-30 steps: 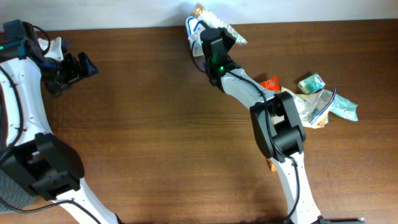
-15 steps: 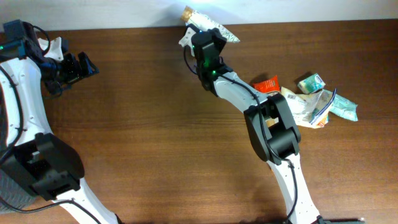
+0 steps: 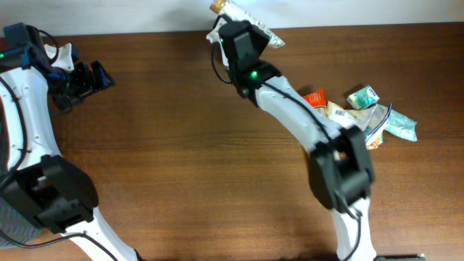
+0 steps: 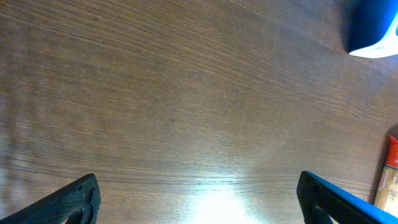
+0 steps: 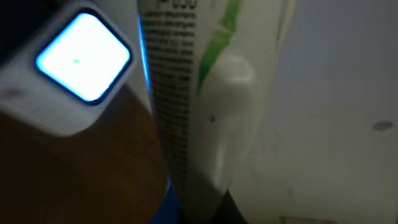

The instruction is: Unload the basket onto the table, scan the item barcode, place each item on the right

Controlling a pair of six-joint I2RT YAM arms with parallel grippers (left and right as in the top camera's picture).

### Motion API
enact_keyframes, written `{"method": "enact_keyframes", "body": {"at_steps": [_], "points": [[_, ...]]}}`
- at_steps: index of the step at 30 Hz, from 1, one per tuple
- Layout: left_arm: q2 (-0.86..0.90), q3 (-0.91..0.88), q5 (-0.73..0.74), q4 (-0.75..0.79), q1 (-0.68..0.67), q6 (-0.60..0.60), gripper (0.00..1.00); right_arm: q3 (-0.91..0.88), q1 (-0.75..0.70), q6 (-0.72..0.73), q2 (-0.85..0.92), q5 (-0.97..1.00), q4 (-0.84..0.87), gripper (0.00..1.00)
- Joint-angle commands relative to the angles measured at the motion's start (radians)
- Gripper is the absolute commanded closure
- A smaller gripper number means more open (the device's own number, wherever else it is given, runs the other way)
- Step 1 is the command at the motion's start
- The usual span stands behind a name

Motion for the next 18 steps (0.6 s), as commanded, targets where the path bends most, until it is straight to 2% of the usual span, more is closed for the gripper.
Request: {"method": "enact_keyframes", "body": {"at_steps": [1, 5, 7, 9, 13, 18], "points": [[-0.018, 0.009, 0.011, -0.001, 0.007, -0.006, 0.01, 0.019, 0.016, 0.36, -0.18, -0.261, -0.217, 0.96], [-0.018, 0.008, 0.011, -0.001, 0.007, -0.006, 0.01, 0.019, -0.003, 0.738, -0.275, -0.43, -0.61, 0.96], [-0.018, 0.008, 0.011, -0.001, 0.007, -0.006, 0.01, 0.019, -0.028, 0.849, -0.283, -0.454, -0.847, 0.96], [-0.018, 0.008, 0.011, -0.001, 0.007, -0.006, 0.01, 0.005, -0.052, 0.925, -0.264, -0.467, -0.971, 0.96], [-0.018, 0.008, 0.011, -0.001, 0.007, -0.006, 0.01, -0.122, -0.085, 0.948, -0.228, -0.489, -1.011, 0.96], [-0.018, 0.008, 0.011, -0.001, 0.007, -0.006, 0.01, -0.364, -0.139, 0.992, -0.226, -0.489, -0.841, 0.96]]}}
